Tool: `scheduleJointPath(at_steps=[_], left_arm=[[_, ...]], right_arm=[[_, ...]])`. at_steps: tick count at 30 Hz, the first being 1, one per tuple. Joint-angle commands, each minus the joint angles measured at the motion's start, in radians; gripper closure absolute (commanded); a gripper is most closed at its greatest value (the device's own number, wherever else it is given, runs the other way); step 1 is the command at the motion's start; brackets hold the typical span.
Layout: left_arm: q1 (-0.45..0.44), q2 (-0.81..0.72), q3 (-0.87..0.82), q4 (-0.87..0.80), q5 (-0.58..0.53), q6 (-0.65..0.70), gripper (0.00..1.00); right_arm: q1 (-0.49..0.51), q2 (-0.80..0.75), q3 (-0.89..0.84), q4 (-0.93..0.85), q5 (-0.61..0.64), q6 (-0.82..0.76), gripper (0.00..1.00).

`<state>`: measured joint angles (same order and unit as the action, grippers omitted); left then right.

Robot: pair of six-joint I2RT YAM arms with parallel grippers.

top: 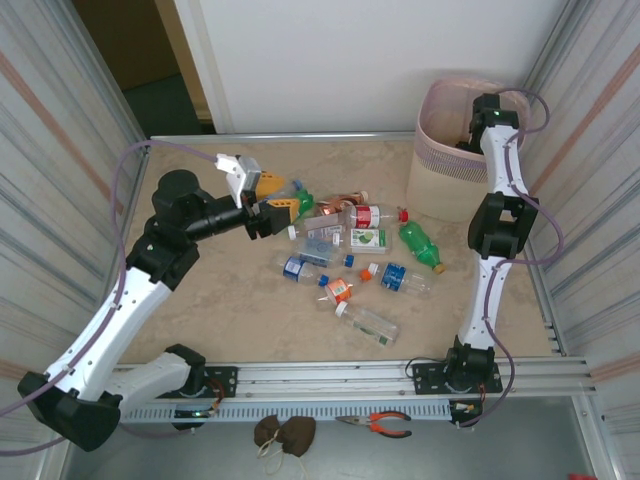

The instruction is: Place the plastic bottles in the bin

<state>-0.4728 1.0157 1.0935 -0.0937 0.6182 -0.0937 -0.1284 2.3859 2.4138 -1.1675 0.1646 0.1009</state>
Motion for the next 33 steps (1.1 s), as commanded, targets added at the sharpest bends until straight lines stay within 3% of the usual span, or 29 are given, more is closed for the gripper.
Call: scheduleJointPath(at_steps=[1,12,20,33], left_arm=[[0.005,0.008,-0.003,-0.047,-0.043,0.01,0.32],[0.011,0.072,0.038,-0.247,-0.185,0.101,0.33],[0.051,0.151,0.078,-0.375,-0.209,0.198,0.35],[0.153,0.434,0.273,-0.621,-0.355,0.34,0.4]], right_arm=[[0.022,-0.038,-0.013,-0.04,0.003,0.005,0.23],[0.041,-0.207,-0.024,-0.024,0.004,0.018,0.17],[0.063,-0.352,-0.093,0.003,-0.045,0.043,0.17],[0.061,-0.565,-0.279,0.08,-0.133,0.062,0.19]])
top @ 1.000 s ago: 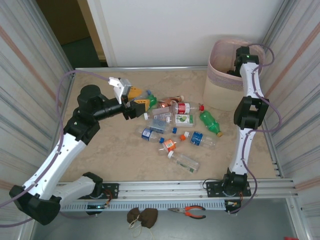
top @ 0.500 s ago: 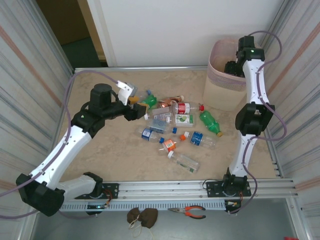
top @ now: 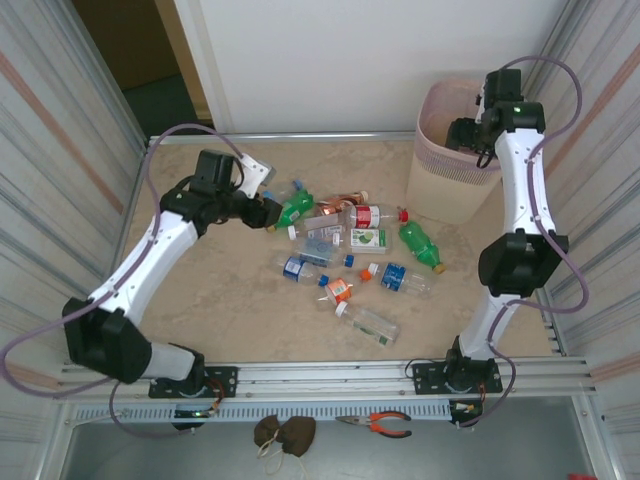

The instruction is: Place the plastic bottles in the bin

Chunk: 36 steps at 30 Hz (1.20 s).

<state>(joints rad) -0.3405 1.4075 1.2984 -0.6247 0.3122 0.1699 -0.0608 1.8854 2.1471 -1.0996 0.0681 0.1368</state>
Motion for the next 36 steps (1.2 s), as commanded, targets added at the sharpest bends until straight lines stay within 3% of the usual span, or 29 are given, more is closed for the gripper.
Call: scheduleJointPath(at_steps=[1,8,20,36], left_arm=[[0.03,0.074,0.089,-0.104,-0.065,0.097,0.4],[0.095,0.262,0.229,-0.179,-0.095,0.22,0.39],[0.109,0.549,0.375,-0.213,-0.125,0.343,0.34],[0.11,0.742,0.511,-0.227,-0.205,0.383,0.34]], right_arm=[[-0.007,-0.077,-0.017,0.019,-0.039,0.026,0.19],[-0.008,-0.16,-0.024,0.039,-0.042,0.027,0.19],[-0.009,-0.277,-0.059,0.101,-0.068,0.042,0.19],[0.01,-0.331,-0.092,0.104,-0.064,0.038,0.19]])
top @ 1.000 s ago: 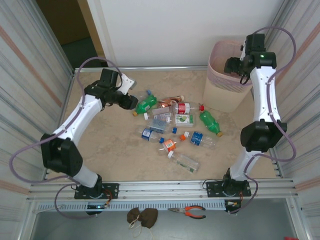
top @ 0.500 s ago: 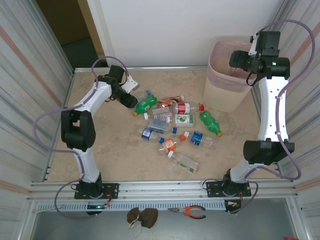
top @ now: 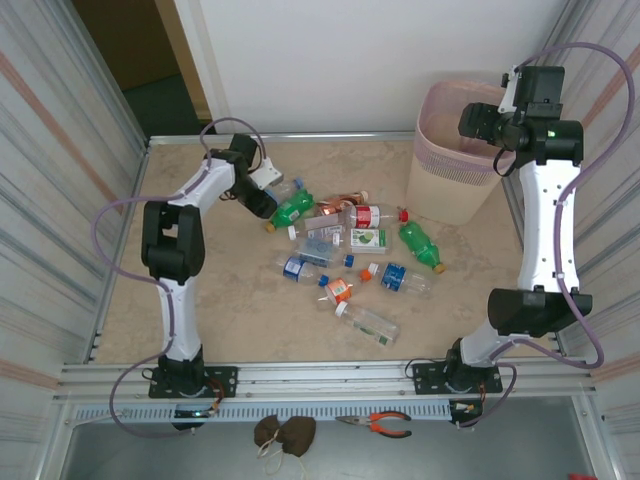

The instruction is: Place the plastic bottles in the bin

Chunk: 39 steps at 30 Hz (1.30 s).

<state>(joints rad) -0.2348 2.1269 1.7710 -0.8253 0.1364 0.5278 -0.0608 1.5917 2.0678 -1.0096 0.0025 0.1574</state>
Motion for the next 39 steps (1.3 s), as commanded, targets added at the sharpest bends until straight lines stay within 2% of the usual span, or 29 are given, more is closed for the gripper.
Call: scheduleJointPath(at_steps=[1,9,15,21,30,39], left_arm=[[0.005,0.026,0.046,-0.026,-0.036,0.027,0.34],[0.006,0.068,0.126,-0.035,-0.039,0.048,0.31],[0.012,0.156,0.222,-0.08,-0.013,0.069,0.25],[0.027,0.23,0.258,-0.105,0.013,0.07,0.24],[0.04,0.253,0.231,-0.089,0.046,0.05,0.3],[0.042,0.187,0.152,-0.043,0.062,0.008,0.39]], right_arm=[[0.011,-0.039,-0.015,0.013,0.005,0.016,0.19],[0.019,-0.042,-0.023,0.018,0.009,0.011,0.2],[0.026,-0.035,-0.023,0.02,0.012,0.006,0.19],[0.03,-0.032,-0.034,0.025,0.017,0.003,0.19],[0.038,-0.036,-0.056,0.041,0.021,0.004,0.19],[0.048,-0.059,-0.086,0.06,0.025,0.007,0.2]])
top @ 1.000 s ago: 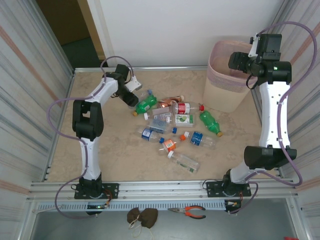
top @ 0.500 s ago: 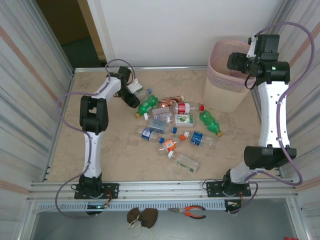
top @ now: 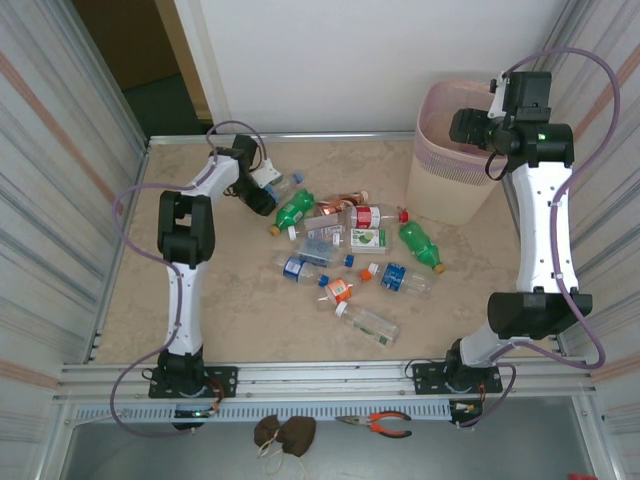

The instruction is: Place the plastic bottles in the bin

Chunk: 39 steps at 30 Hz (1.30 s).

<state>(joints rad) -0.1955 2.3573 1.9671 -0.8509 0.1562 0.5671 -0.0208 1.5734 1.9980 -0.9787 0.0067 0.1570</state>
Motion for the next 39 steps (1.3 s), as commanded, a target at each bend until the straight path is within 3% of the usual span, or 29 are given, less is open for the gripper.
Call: scheduleJointPath(at_steps=[1,8,13,24,29,39], left_arm=[[0.002,-0.059,-0.059,-0.01,0.045,-0.037,0.4],[0.018,-0.217,-0.203,0.08,0.098,-0.122,0.4],[0.028,-0.369,-0.336,0.192,0.189,-0.231,0.4],[0.012,-0.666,-0.546,0.463,0.564,-0.458,0.4],[-0.02,-0.789,-0.604,0.58,0.713,-0.513,0.41],[-0.122,-0.955,-0.665,0.809,0.857,-0.638,0.42]], right_arm=[[0.008,-0.049,-0.025,0.037,0.02,0.007,0.2],[0.015,-0.113,-0.102,0.097,-0.034,0.025,0.2],[0.019,-0.203,-0.249,0.217,-0.149,0.047,0.2],[0.047,-0.399,-0.543,0.606,-0.507,0.159,0.2],[0.123,-0.447,-0.606,0.743,-0.592,0.168,0.2],[0.314,-0.524,-0.656,0.954,-0.659,0.134,0.18]])
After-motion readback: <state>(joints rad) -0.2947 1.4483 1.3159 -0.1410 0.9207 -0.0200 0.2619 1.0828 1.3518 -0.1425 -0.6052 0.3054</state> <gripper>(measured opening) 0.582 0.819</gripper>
